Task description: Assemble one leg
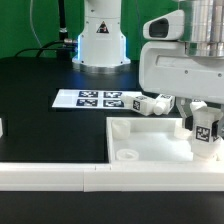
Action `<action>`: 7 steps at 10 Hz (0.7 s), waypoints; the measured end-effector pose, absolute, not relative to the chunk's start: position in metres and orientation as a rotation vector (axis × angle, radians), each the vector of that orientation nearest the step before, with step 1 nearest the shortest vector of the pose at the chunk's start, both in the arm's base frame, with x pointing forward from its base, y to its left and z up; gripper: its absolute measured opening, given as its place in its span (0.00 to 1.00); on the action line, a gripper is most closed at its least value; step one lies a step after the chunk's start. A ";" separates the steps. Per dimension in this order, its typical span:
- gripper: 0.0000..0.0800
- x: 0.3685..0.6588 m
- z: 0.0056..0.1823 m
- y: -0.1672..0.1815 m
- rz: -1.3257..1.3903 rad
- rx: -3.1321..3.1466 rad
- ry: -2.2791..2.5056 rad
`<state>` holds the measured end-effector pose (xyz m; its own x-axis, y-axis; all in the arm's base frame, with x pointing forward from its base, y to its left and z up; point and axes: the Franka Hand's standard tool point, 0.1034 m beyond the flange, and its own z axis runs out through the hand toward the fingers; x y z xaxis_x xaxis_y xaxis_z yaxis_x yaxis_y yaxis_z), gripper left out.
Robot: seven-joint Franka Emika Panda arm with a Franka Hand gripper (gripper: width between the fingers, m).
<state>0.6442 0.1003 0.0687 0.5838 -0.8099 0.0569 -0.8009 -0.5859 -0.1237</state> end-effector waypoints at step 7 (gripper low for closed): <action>0.55 0.637 0.066 0.103 -0.079 -1.994 2.232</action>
Offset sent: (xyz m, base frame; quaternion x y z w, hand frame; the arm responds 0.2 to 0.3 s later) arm 0.0189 0.0128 0.0130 0.1231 -0.0158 0.4216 0.8983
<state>0.6368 0.1027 0.0662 -0.1071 -0.9914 -0.0747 -0.9836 0.1166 -0.1374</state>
